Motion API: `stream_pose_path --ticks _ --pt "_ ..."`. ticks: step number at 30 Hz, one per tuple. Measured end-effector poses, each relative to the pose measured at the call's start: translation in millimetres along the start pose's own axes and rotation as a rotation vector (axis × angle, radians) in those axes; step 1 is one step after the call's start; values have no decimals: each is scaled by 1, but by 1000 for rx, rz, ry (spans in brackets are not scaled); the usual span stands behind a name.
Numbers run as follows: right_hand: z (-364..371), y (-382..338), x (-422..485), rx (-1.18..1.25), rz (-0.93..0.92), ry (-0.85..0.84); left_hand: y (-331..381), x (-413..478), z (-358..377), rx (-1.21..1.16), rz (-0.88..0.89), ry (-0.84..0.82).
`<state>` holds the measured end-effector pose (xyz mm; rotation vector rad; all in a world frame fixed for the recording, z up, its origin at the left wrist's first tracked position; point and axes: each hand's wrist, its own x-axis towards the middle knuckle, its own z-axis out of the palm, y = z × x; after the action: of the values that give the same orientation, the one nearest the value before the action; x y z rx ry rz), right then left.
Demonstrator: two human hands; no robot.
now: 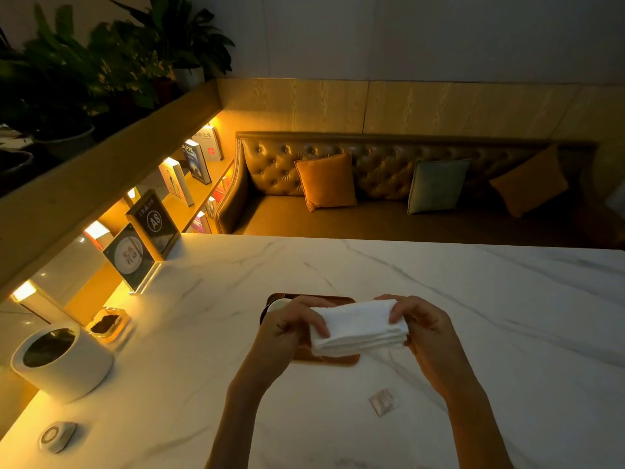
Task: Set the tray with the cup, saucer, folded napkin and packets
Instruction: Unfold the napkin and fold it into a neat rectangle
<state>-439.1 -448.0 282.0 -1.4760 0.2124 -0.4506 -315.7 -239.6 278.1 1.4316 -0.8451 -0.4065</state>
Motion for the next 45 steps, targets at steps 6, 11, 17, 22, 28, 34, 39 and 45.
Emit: stream_pose_path --ticks 6,11,17,22,28,34,39,45 --pt "-10 8 1 27 61 17 -4 -1 -1 -149 -123 -42" --pt "-20 10 1 67 121 -85 -5 -3 0 -495 -265 -98" --pt "-19 7 0 -82 152 -174 -4 3 13 -303 -328 85" --pt "-12 7 4 -219 160 -91 -2 2 17 -167 -351 47" --pt "-4 9 4 -187 244 -47 1 3 22 -75 -334 81" --pt "9 12 5 -167 267 95 -4 6 28 -15 -346 192" --pt "9 11 6 -178 240 83 -6 9 28 52 -338 247" --pt "12 13 7 -213 188 94 -6 11 26 100 -315 249"
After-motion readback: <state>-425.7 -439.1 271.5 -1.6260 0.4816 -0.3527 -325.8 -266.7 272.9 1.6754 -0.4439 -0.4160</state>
